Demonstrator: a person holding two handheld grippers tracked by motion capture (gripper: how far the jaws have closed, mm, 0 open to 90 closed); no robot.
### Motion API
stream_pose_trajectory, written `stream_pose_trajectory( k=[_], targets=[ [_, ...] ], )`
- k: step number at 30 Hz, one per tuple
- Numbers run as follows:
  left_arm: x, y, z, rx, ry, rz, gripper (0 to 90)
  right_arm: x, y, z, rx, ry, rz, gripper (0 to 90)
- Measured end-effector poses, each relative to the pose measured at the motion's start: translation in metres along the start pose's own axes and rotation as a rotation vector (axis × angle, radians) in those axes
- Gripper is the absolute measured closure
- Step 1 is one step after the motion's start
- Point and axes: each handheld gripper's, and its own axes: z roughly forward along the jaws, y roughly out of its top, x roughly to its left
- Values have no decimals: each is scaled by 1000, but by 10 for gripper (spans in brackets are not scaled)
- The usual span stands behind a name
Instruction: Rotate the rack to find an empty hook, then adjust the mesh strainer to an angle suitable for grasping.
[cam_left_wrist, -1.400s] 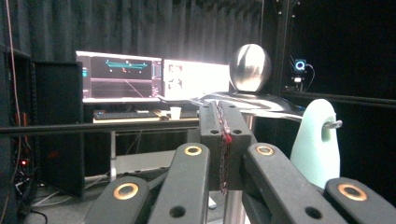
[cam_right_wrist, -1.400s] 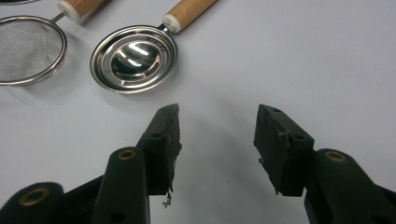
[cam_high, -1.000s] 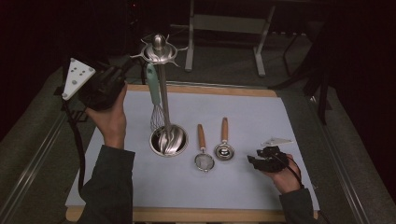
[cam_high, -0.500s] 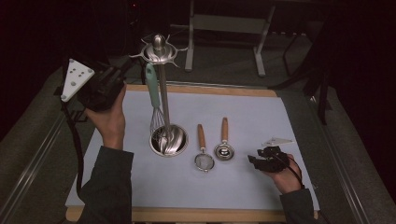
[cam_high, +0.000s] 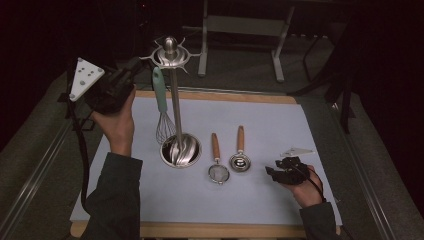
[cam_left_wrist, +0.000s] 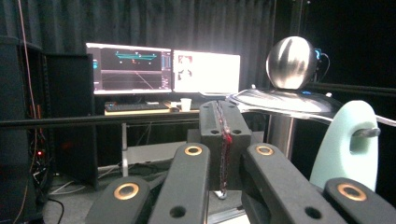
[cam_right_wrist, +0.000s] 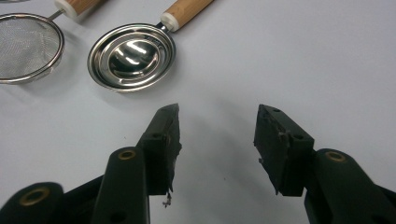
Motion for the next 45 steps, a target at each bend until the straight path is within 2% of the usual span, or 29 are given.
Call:
stream_pose_trajectory(
  k=[8,16,23,27,34,38,45],
  targets=[
    [5,-2,4,13,13,-13,900,-1,0,0,3,-3,2,502],
    [-1,0,-1,-20,-4,7,900,0,-1,0,3,-4,3,502],
    [0,4,8,15,6,31,900,0,-1,1,4,-3,2,501],
    [2,5,11,16,11,18,900,-1,-1,1,5,-3,7,501],
    [3,6,15,27,17,21,900,-1,-2,1,6,-3,7,501],
    [2,5,15,32,17,38,900,-1,-2,1,6,-2,9,501],
    [5,0,6,32,29,38,899,-3,-2,0,2,-3,13,499]
  ],
)
